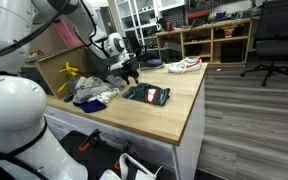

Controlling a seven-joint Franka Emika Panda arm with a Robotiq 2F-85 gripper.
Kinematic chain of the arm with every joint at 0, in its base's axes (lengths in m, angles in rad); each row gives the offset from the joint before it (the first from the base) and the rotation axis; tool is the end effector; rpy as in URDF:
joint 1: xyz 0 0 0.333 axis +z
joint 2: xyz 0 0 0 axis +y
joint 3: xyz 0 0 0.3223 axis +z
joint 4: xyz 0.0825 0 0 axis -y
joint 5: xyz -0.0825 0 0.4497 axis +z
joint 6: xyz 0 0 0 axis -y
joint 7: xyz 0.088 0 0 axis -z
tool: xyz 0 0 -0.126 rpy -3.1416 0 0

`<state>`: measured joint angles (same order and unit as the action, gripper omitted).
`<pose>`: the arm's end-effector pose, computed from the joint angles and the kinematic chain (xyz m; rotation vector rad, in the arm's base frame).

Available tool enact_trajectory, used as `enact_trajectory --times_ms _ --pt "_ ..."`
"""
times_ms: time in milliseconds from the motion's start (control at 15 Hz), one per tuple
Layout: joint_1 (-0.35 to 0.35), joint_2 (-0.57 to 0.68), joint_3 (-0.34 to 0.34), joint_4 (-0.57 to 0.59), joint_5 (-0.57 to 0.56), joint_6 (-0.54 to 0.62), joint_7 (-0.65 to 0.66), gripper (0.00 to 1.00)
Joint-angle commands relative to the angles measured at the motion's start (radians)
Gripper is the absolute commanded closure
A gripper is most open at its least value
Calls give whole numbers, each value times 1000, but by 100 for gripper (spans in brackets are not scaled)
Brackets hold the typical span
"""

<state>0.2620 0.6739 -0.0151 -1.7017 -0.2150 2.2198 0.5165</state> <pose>0.6860 0.1629 0.1292 2.9177 -0.1802 -0.1186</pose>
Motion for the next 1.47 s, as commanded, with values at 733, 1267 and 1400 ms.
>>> enact_trajectory --times_ms 733,1267,1400 --pt "32 54 -40 39 -1 1 20 0" --pt "36 51 -52 3 -10 13 14 29" --pt "38 51 -51 -7 -11 15 12 40"
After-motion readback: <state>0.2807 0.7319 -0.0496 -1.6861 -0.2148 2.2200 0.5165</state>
